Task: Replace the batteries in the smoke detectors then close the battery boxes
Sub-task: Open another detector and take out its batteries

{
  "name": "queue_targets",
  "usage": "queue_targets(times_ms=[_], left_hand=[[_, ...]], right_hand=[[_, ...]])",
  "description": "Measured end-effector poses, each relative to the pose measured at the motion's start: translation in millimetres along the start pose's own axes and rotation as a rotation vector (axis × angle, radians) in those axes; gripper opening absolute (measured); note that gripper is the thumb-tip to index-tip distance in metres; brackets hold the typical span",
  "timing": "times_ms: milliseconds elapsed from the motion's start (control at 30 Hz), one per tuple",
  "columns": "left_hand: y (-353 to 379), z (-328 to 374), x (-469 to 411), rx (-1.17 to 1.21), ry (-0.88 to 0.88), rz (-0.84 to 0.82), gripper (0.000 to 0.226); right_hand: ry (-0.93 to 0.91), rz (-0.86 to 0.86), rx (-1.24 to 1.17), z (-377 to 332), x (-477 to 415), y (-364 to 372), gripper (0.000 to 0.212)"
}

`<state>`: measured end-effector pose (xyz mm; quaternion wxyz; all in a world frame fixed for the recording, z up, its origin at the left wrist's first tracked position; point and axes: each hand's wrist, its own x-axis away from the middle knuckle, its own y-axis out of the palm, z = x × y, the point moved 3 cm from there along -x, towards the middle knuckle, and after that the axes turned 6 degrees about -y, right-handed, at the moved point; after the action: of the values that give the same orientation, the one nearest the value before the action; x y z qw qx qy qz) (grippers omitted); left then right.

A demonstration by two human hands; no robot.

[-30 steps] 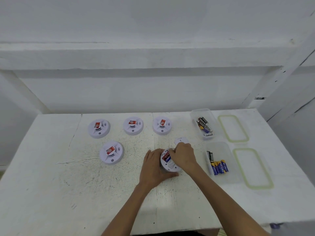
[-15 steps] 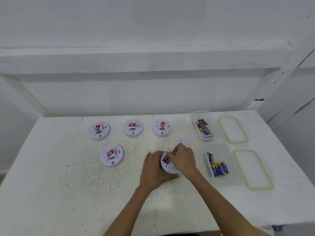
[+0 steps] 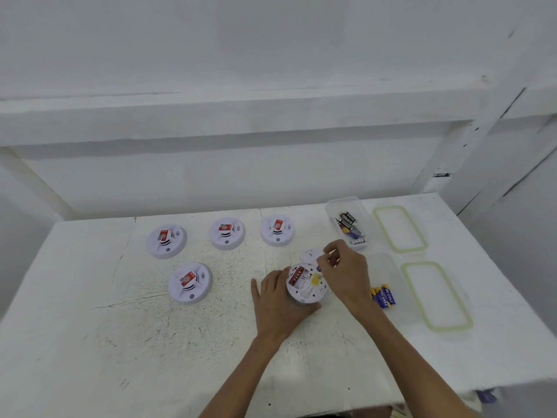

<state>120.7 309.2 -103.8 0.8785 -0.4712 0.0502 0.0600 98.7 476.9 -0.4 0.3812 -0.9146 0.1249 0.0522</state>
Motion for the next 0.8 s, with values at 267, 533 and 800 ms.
queue_targets(times_ms=[267, 533, 800], left_hand=[[0.7, -2.2, 4.7, -0.005, 0.023, -0.001, 0.108], [-0.9, -2.7, 5.8, 0.012, 0.024, -0.016, 0.108], [0.3, -4.4, 5.7, 0.053, 0.011, -0.036, 0.108]], right_hand=[[0.129, 0.097, 0.12, 68.8, -2.9, -54.4, 0.006], [0.192, -0.226, 0.361, 113.8, -6.1, -38.5, 0.019], [0.121, -0.067, 0.299, 90.6, -1.7, -36.1, 0.016]])
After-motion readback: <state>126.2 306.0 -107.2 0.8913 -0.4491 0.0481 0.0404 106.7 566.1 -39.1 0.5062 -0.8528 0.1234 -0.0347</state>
